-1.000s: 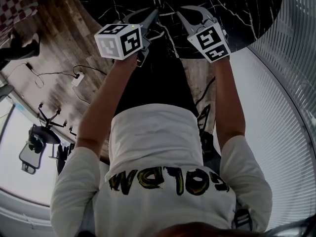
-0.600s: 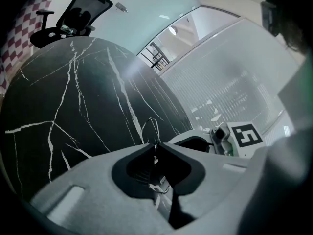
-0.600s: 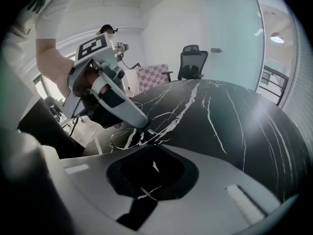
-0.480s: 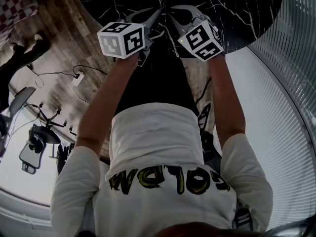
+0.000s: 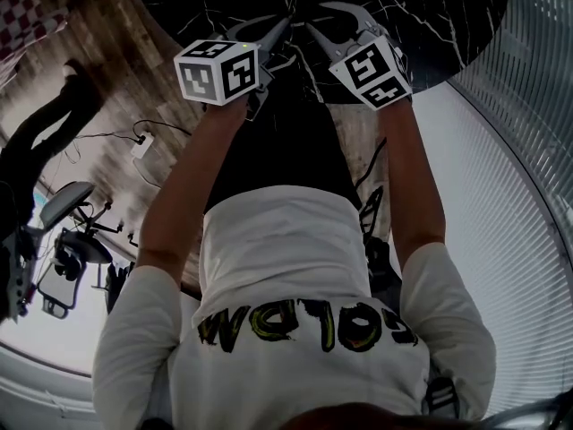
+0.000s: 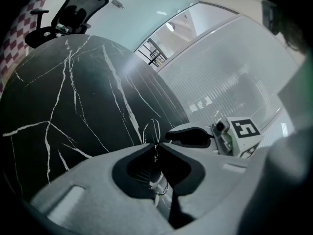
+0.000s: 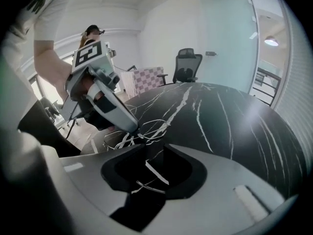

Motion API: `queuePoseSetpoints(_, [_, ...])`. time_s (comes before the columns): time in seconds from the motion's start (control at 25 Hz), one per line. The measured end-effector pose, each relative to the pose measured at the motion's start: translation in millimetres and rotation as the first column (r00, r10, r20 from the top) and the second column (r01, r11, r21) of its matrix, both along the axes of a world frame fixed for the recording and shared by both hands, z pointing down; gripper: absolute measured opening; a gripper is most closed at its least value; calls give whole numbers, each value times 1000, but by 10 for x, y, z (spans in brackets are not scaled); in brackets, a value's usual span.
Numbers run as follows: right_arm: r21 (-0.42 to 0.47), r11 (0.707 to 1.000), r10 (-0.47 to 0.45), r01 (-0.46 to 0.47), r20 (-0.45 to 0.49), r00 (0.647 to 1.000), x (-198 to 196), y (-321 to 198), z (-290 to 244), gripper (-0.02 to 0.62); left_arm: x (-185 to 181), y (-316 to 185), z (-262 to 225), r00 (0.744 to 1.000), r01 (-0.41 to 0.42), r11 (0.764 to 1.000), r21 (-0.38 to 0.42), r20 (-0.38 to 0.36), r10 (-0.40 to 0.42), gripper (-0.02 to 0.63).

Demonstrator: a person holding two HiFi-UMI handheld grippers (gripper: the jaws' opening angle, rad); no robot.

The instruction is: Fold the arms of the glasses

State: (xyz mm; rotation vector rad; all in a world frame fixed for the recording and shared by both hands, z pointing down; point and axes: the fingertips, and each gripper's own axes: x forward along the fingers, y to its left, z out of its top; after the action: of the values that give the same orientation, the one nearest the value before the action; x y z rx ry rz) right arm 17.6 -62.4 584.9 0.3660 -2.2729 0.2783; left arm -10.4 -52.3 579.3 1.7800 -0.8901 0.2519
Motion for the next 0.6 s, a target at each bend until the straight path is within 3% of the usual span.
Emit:
queuePoseSetpoints(0.12, [10, 992, 123, -124, 58, 991, 252, -185, -150, 114, 6, 18, 9, 1000, 0, 1000, -6, -1, 0, 23])
queuePoseSetpoints(0.28, [54, 958, 277, -281, 80, 958, 622, -291, -379, 86, 6, 15, -13, 1000, -3, 1000, -8, -2, 3, 23])
queuePoseSetpoints(0.4, [-31, 957, 290, -289, 45, 956, 720, 18, -252, 6, 17, 6, -14, 1000, 4, 1000, -16, -18, -4, 21])
queuePoseSetpoints(0.6, [-110, 960, 255, -257, -34, 966, 630, 388, 71, 5, 41, -4, -35, 999, 8, 1000, -29, -32, -9, 20])
